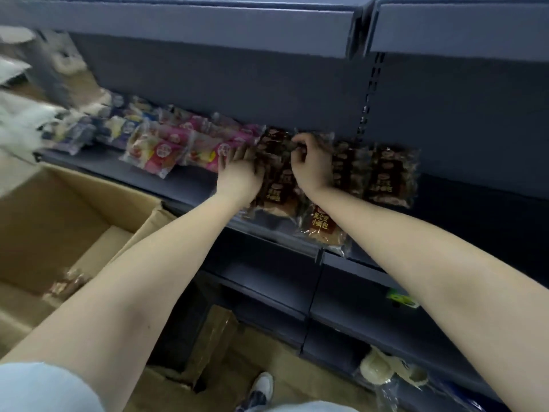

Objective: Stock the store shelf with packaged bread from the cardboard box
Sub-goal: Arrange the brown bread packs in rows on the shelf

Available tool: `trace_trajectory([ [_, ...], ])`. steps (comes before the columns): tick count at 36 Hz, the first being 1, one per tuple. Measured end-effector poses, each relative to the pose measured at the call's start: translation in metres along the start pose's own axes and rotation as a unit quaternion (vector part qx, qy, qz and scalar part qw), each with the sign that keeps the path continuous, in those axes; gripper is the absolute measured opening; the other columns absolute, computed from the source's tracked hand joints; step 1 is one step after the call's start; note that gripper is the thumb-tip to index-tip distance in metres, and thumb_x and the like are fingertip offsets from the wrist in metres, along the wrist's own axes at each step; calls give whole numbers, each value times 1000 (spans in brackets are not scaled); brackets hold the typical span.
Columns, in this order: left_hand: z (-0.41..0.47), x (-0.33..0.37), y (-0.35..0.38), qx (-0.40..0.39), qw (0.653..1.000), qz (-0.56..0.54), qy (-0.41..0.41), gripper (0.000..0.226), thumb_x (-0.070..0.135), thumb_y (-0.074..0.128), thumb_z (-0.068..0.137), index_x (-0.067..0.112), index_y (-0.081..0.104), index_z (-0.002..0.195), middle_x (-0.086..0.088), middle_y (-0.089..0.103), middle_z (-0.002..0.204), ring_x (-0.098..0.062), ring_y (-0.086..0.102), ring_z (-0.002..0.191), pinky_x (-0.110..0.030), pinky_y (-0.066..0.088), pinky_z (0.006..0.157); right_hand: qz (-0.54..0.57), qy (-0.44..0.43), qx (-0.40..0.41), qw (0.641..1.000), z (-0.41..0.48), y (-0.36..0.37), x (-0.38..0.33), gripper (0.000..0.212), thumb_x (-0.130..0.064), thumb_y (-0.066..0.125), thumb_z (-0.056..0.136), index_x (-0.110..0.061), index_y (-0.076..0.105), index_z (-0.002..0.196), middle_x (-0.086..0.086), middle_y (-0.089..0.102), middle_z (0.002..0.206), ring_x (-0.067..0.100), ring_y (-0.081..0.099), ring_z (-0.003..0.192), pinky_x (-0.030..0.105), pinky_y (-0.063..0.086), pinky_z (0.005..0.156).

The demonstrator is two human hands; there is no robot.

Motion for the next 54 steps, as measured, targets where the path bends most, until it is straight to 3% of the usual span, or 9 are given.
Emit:
trace_trajectory([
  [5,-45,-49,-19,36,996,22,-74,49,28,34,100,7,38,144,-13,35,151,-30,26,141,-50,16,115,89,-4,-139,986,-30,35,-47,23,-10,48,90,-10,59,111,7,62,113,22,56,102,30,45,85],
  [8,-87,-77,-24,30,991,22,-129,47,29,32,102,13,34,146,-9,28,155,-28,20,144,-48,11,116,121,-45,-180,975,-55,52,-74,21,-4,48,88,-5,62,104,9,64,106,23,56,100,29,43,86],
  [11,-125,-110,-37,35,982,29,-185,47,30,30,102,15,34,147,-8,27,156,-29,19,144,-50,11,116,123,-80,-248,958,-75,71,-101,27,-4,46,89,-6,60,112,9,59,116,22,50,111,27,38,93],
  [18,-179,-190,-70,40,949,31,-311,51,31,32,100,13,31,148,-10,27,156,-30,20,144,-50,11,118,167,-142,-319,922,-122,114,-156,26,-10,48,91,-15,59,113,2,55,120,19,46,115,33,42,93],
  [23,-204,-242,-79,13,941,46,-335,52,30,33,99,12,31,148,-10,29,155,-29,21,143,-50,12,118,159,-174,-356,904,-122,142,-180,26,-17,50,94,-17,56,119,0,50,126,14,45,112,21,36,83],
  [27,-212,-283,-85,-8,937,37,-348,51,22,36,98,8,33,146,-12,33,152,-31,26,141,-44,20,115,146,-176,-363,903,-115,174,-191,26,-23,54,93,-18,55,119,-1,49,126,17,45,119,30,44,93],
  [34,-195,-332,-88,-36,936,-39,-347,67,-5,34,83,12,31,147,-7,29,154,-25,19,143,-36,22,115,116,-184,-377,900,-120,232,-228,26,-25,56,93,-17,56,118,-1,50,126,14,47,118,30,42,97],
  [41,-170,-381,-89,-60,940,-47,-333,68,-4,36,82,14,33,147,-7,29,154,-27,26,141,-41,30,113,107,-185,-407,888,-139,291,-272,27,-25,57,93,-14,58,118,2,48,130,15,48,116,20,36,93],
  [54,-126,-470,-56,-157,906,-21,-392,65,4,42,88,18,26,149,-12,29,152,-37,30,135,-44,38,105,7,-179,-504,845,-115,396,-268,34,-28,59,92,-16,55,124,6,41,140,21,44,126,27,37,101],
])
Point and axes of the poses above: each hand's wrist, its own z-axis towards the middle knuckle, its own y-axis out of the palm, x = y × z, the point moved 3 cm from there along z, towards the middle knuckle
